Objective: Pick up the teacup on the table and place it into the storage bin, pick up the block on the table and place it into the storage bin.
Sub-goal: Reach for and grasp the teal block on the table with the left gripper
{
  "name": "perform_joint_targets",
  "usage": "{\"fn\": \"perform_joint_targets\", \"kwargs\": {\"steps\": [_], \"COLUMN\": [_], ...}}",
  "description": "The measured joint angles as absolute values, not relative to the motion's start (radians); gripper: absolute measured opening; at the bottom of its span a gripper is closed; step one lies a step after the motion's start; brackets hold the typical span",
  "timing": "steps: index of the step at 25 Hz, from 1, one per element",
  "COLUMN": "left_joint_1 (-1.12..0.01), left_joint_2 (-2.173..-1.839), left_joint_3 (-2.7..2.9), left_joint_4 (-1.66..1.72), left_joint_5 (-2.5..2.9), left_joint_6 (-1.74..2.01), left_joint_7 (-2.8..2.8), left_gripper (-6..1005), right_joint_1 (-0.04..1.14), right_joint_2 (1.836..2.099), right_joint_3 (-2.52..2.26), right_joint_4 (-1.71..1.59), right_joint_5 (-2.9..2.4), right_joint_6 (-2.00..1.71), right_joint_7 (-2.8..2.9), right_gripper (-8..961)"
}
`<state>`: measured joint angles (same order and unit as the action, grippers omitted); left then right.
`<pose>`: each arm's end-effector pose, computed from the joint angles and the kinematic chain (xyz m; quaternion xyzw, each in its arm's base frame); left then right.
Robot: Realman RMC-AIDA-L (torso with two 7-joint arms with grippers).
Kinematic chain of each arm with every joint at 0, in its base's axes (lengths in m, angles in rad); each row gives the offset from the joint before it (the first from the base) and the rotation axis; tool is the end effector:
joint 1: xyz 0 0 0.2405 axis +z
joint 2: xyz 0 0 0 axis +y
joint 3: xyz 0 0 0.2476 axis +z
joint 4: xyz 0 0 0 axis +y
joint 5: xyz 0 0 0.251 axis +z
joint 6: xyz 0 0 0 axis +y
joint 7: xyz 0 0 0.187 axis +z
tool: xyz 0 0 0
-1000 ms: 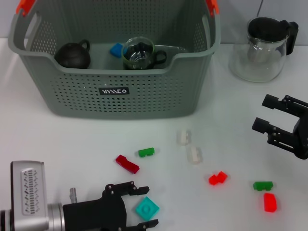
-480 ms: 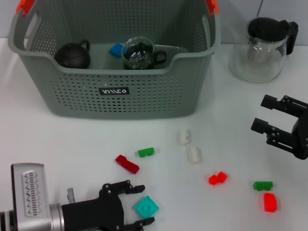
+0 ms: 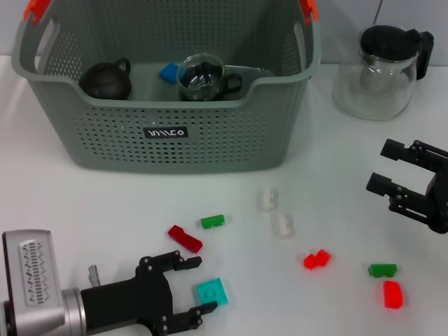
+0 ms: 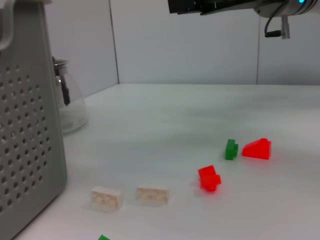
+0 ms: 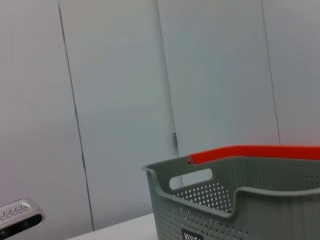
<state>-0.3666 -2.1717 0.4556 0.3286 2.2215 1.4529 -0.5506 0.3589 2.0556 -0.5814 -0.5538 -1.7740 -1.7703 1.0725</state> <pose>-0.3299 0.2601 -0.1333 -0.9599 -0.0711 -0.2061 0.1760 0.2902 0.3166 0.0039 -0.8925 0.1496 0.3762 0.1988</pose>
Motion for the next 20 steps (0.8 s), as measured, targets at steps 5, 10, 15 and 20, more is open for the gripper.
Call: {"fn": "perform_joint_targets", "kwargs": {"steps": [5, 10, 15, 20], "left_joint_1": [-0.367, -0.367, -0.368, -0.372], "left_joint_2": [-2.174, -2.175, -2.175, -2.174], "left_joint_3": [0.465, 0.470, 0.471, 0.472], "left_joint_4": [0.321, 0.310, 0.310, 0.307], "left_joint_5": [2.228, 2.229, 2.229, 2.229], "left_joint_6": [1.453, 1.445, 1.433, 1.419], "left_joint_7": [-0.551, -0.551, -0.550, -0.551], "left_gripper": [710, 704, 704, 703], "right_joint_1": [0.360, 0.363, 0.365, 0.365], "right_joint_2": [2.056, 2.056, 2.056, 2.056], "right_joint_3": [-0.581, -0.581, -0.581, -0.581], "right_joint_4": [-0.554, -0.554, -0.554, -0.554], "right_joint_5": [-1.773, -1.775, -1.774, -1.773], "right_joint_6": [-1.772, -1.772, -1.772, -1.772], "right_joint_7": [1.073, 1.073, 1.074, 1.074], "right_gripper": [686, 685, 685, 685]}}
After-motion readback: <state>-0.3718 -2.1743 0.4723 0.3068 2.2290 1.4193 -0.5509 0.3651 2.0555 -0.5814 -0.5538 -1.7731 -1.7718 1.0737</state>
